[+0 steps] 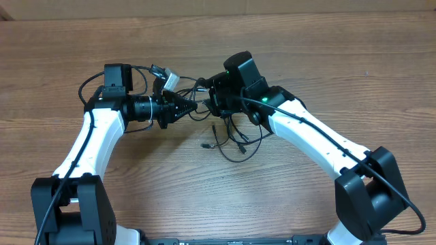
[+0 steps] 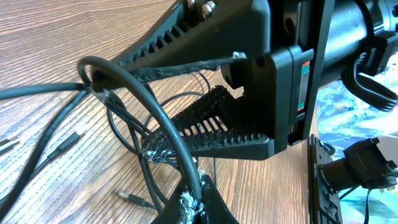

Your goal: Untangle cables

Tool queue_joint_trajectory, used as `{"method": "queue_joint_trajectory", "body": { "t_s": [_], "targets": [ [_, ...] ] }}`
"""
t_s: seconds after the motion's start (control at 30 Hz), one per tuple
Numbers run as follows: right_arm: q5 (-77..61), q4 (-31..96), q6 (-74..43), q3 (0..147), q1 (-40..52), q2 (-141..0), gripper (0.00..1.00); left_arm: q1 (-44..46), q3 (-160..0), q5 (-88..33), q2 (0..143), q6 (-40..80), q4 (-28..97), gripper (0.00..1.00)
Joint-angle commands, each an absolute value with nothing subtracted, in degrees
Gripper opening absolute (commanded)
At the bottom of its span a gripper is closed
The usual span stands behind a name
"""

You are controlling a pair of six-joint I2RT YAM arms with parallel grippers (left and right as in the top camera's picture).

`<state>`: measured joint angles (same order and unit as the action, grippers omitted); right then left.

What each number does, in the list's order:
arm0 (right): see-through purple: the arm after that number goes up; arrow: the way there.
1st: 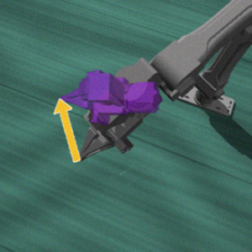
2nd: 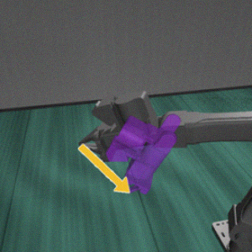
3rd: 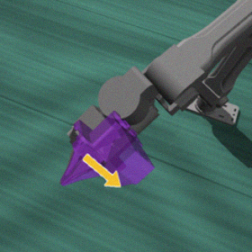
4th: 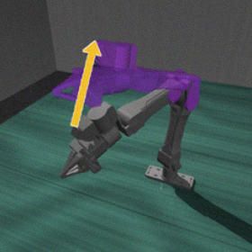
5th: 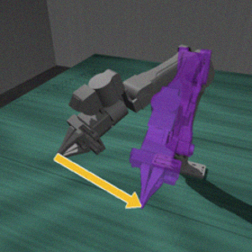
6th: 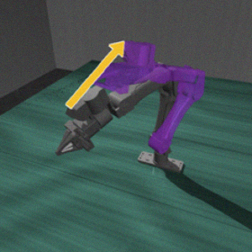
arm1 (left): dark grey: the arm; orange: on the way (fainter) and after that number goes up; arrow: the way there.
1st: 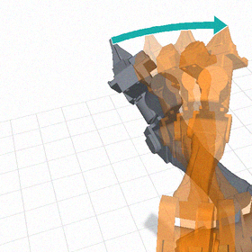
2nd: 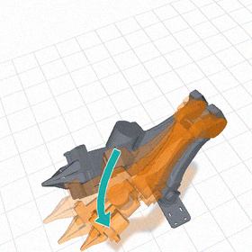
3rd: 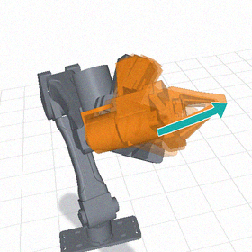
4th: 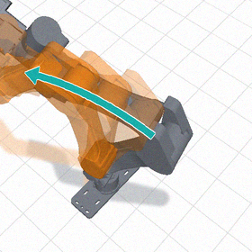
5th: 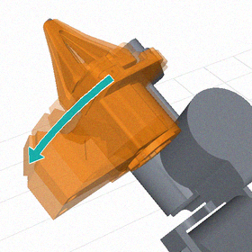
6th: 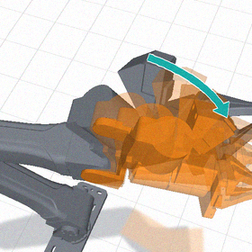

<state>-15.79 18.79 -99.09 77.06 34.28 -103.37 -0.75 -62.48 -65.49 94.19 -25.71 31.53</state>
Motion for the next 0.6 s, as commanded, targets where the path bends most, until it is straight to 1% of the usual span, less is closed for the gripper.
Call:
{"method": "queue_joint_trajectory", "body": {
  "t_s": [0.0,0.23,0.27,0.3,0.37,0.47,0.57],
  "targets": [
    [-6.9,18.0,-105.3,77.2,35.0,-103.0,0.52,-0.8,-62.1,-66.0,94.4,-27.0,31.7,0.04],
    [-3.9,18.0,-105.3,77.2,35.2,-103.3,0.51,-0.7,-62.1,-66.0,94.4,-27.0,31.7,0.04],
    [-3.9,18.0,-105.3,77.2,35.2,-103.6,0.49,-0.7,-62.1,-66.0,94.4,-27.0,31.7,0.04],
    [-3.9,17.9,-105.2,77.2,35.3,-103.8,0.45,-0.7,-62.1,-66.0,94.4,-27.0,31.7,0.04],
    [-3.9,17.9,-105.2,77.2,35.4,-104.4,0.42,-0.7,-62.1,-66.0,94.4,-27.0,31.7,0.04],
    [-4.1,17.9,-105.0,77.2,35.6,-105.2,0.41,-0.7,-62.1,-65.9,94.4,-27.0,31.7,0.04],
    [-4.1,21.1,-103.9,77.2,35.6,-105.2,0.41,-0.7,-62.1,-64.3,94.4,-26.6,31.4,0.04]
  ]
}}
